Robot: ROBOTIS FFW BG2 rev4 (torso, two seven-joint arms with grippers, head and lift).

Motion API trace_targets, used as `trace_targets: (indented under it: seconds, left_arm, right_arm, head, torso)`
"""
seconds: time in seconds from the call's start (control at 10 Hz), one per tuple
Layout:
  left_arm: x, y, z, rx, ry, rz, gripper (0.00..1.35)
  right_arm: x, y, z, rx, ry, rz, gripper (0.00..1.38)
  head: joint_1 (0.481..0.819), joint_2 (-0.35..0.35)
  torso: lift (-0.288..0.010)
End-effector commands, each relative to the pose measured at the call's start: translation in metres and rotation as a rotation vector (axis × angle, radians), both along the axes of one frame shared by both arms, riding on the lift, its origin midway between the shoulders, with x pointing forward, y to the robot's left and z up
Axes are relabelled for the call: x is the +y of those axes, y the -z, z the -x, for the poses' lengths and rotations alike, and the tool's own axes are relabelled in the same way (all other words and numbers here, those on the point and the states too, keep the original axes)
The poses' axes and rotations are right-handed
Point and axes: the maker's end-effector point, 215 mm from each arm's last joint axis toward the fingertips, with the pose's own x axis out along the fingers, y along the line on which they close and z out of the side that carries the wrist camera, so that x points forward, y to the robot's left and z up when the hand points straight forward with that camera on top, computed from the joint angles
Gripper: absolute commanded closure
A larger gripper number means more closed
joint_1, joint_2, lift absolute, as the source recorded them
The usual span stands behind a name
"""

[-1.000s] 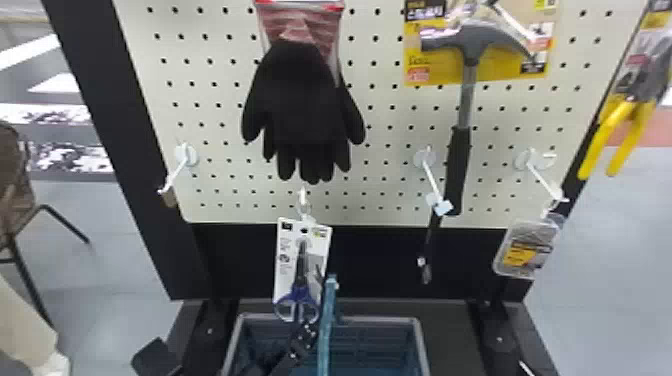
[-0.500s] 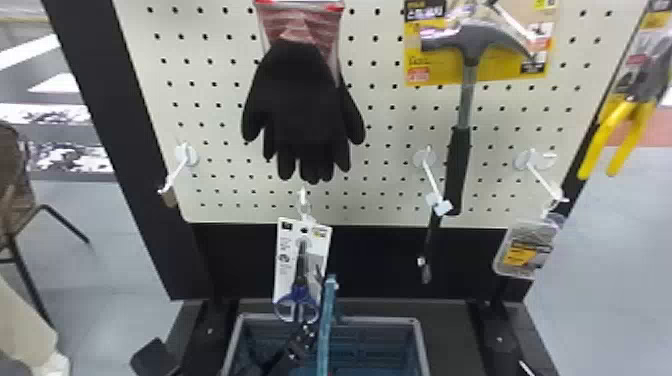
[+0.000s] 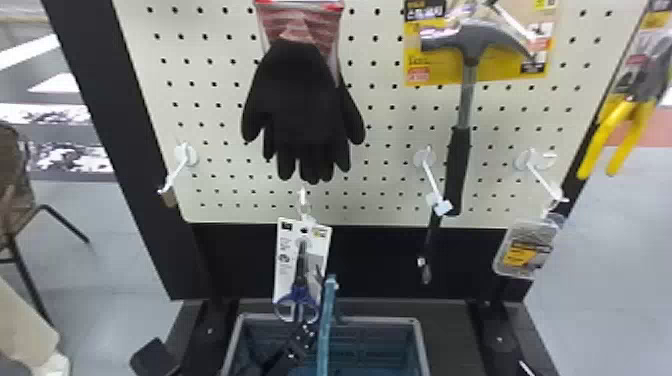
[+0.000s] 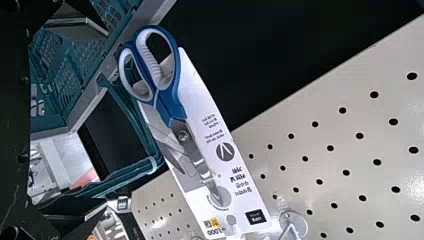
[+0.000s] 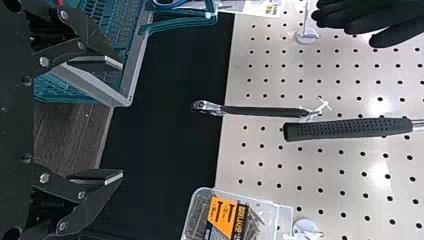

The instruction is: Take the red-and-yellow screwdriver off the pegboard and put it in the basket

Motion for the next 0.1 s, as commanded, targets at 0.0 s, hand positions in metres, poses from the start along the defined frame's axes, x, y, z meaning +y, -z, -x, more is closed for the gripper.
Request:
trace_targets:
  seconds: [0.0]
  left_arm:
    - [0.0001, 0.0002, -0.0001, 0.0, 0.0, -0.002, 0.12]
  right_arm:
    - [0.0002, 0.0005, 0.0007, 0.001, -0.001, -0.001, 0.5]
  head:
    - [0.549, 0.0]
  torso:
    - [-0.1]
